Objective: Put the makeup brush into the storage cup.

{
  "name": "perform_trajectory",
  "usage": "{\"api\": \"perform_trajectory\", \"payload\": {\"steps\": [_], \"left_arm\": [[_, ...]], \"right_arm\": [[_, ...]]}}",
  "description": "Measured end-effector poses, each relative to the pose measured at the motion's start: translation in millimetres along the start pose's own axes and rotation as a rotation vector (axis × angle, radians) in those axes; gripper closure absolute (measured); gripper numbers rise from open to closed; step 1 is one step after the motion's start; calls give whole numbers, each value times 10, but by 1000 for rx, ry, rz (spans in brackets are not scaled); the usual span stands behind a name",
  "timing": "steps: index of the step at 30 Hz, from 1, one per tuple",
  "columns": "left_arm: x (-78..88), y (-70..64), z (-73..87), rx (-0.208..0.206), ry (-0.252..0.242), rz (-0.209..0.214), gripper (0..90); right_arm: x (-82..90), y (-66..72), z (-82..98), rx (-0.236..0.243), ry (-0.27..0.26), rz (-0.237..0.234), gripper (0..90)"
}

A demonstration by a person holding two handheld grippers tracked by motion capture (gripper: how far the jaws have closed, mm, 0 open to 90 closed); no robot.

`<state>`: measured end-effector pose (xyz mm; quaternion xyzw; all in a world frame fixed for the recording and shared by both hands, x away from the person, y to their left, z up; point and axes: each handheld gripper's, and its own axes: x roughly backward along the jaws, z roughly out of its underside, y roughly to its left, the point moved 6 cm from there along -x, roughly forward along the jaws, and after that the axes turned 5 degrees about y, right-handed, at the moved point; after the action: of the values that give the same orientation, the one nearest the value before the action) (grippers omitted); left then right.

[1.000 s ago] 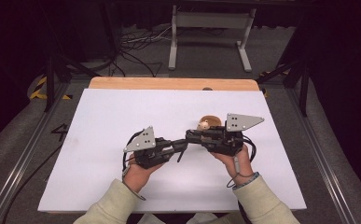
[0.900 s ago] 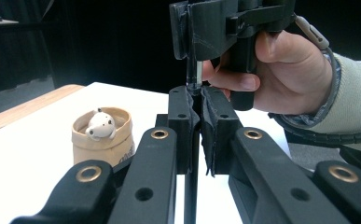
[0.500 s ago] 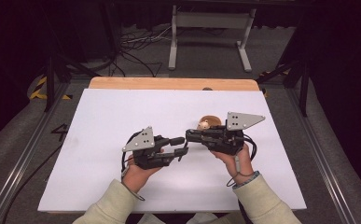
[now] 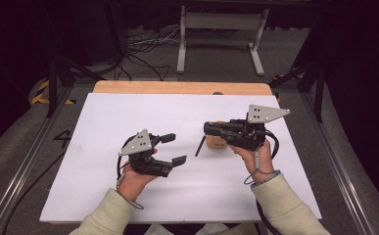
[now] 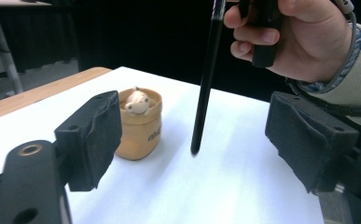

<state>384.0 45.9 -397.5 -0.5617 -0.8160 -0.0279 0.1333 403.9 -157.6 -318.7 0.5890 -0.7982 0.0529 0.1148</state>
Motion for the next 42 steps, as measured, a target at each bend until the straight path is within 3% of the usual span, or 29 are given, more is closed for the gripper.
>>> {"api": "perform_trajectory", "payload": {"steps": [8, 20, 34, 40, 42], "left_arm": [[100, 140, 92, -3, 15, -59, 110], [254, 230, 212, -7, 28, -99, 72], [501, 217, 307, -22, 7, -95, 39], [535, 237, 333, -15, 6, -114, 23], [553, 253, 343, -21, 18, -149, 24]], "right_arm": [[101, -147, -125, 2, -4, 63, 846], [238, -383, -213, -16, -23, 151, 845], [358, -612, -233, -19, -22, 242, 845], [376, -691, -212, -19, -19, 277, 845], [382, -721, -201, -18, -18, 293, 845]]}}
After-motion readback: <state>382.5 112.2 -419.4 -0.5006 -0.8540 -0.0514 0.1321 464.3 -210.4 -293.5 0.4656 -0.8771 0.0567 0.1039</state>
